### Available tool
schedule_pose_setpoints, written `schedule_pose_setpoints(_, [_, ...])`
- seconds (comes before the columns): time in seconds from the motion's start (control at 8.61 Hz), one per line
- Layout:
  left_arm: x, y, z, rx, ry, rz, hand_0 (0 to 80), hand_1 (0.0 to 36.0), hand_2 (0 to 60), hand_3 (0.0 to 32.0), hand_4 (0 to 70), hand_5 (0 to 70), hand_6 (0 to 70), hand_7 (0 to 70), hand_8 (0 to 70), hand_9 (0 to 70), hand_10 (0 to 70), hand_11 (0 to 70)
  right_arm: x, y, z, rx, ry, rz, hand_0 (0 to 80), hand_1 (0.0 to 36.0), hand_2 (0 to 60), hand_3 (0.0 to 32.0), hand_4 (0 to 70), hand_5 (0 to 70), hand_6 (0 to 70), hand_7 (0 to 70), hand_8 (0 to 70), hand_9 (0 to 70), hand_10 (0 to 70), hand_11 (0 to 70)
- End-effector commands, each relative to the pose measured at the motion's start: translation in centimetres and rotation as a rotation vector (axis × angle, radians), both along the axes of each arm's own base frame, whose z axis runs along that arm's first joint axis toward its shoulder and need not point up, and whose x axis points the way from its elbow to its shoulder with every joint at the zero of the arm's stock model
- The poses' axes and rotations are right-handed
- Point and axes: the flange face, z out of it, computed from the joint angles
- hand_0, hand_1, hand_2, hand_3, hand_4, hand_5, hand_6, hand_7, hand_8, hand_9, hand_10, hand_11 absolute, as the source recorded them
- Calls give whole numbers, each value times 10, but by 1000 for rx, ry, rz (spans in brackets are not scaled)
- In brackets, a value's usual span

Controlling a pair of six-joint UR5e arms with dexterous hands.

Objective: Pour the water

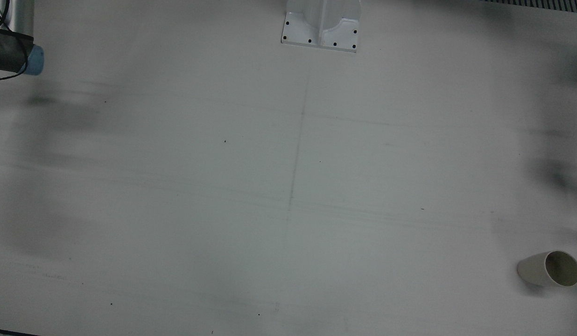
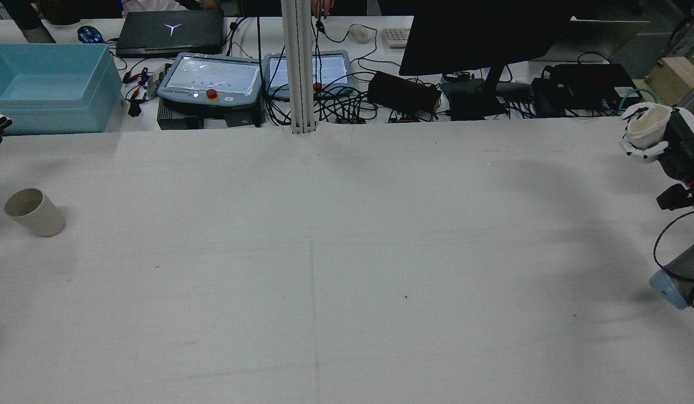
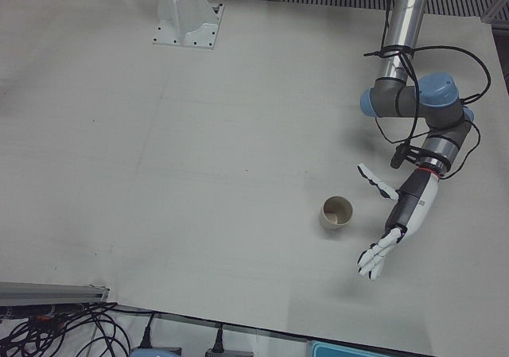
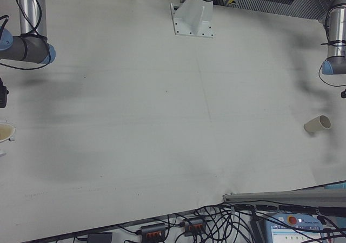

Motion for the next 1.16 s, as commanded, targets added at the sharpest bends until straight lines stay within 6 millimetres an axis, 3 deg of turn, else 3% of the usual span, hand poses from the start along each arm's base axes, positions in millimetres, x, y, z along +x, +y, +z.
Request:
schedule_pose_setpoints(0.0, [3,-2,-13,-5,8,7,493,1,0,34,245,0,105,69,39,0,0,0,-21,4,36,-7,-2,36,791,356,600,0,594,343,700,700,700,700,700,700])
schedule_pose_setpoints(0.46, [2,1,-10,-17,3,7,492,0,0,46,244,0,105,72,40,0,0,0,-33,10,48,-39,60,47,712,328,600,0,598,348,700,700,700,700,700,700])
schedule_pose_setpoints(0.81, [2,1,-7,-23,1,7,495,0,0,48,243,0,104,72,40,0,0,0,-35,20,63,-72,119,42,747,327,600,0,541,339,700,700,700,700,700,700])
schedule_pose_setpoints(1.05, [1,8,0,-32,-4,8,491,0,0,50,242,0,103,70,39,0,0,0,-34,22,65,-77,146,49,724,322,600,0,512,337,700,700,700,700,700,700])
